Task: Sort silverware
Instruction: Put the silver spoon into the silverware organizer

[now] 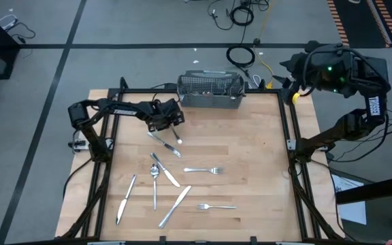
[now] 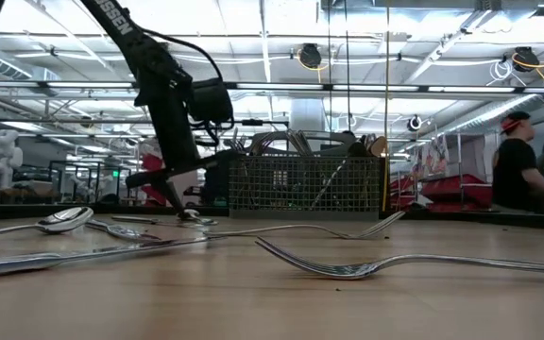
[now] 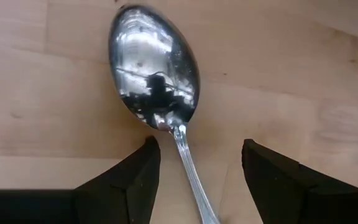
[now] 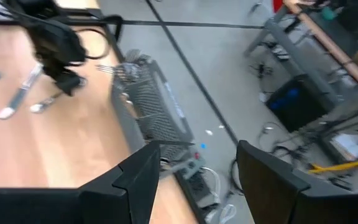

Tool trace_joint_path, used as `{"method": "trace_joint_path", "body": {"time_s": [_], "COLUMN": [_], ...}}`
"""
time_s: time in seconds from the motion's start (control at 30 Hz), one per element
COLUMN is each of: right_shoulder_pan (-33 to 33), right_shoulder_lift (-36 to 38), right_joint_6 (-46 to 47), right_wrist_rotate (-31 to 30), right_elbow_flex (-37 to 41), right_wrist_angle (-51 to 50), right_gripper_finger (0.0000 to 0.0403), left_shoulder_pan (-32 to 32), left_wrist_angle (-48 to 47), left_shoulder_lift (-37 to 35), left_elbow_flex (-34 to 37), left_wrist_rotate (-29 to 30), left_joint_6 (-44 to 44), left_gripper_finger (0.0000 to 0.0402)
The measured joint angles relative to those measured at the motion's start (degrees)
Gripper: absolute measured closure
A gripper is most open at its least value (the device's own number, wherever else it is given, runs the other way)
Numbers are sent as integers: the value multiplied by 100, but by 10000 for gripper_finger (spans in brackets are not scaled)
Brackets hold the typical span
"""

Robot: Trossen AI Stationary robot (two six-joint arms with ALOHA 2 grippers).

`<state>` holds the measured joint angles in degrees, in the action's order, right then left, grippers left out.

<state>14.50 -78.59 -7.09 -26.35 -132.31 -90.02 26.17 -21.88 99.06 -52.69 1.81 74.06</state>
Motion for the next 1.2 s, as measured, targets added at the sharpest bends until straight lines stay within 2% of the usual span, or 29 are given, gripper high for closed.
{"method": "trace_joint_path", "body": {"time_s": [0.2, 0.3, 0.4, 0.6, 0.63, 0.87, 1.03, 1.2], "right_shoulder_pan": [0, 0, 0, 0, 0, 0, 0, 0], "right_shoulder_lift": [0, 0, 0, 0, 0, 1, 26, 117], "right_joint_6": [87, 77, 59, 48, 48, -112, -478, -852], "right_wrist_rotate": [454, 501, 573, 585, 586, 586, 586, 727], "right_elbow_flex": [0, 0, 0, 0, 0, 0, 0, 0], "right_wrist_angle": [0, 0, 0, 1, 0, 0, 0, 1], "right_gripper_finger": [204, 204, 204, 204, 204, 204, 204, 204], "left_shoulder_pan": [98, 146, 149, 160, 158, 107, -103, -349], "left_wrist_angle": [38, 47, 24, 50, 68, 67, -91, -2], "left_shoulder_lift": [117, 209, 321, 418, 419, 367, 2, -647], "left_elbow_flex": [-13, -13, -17, -9, -9, -12, -192, -663], "left_wrist_rotate": [81, 124, 208, 373, 402, 253, 225, 632], "left_joint_6": [357, 562, 606, 576, 502, 454, 344, 139], "left_gripper_finger": [175, 197, 246, 373, 384, 392, 397, 401]}}
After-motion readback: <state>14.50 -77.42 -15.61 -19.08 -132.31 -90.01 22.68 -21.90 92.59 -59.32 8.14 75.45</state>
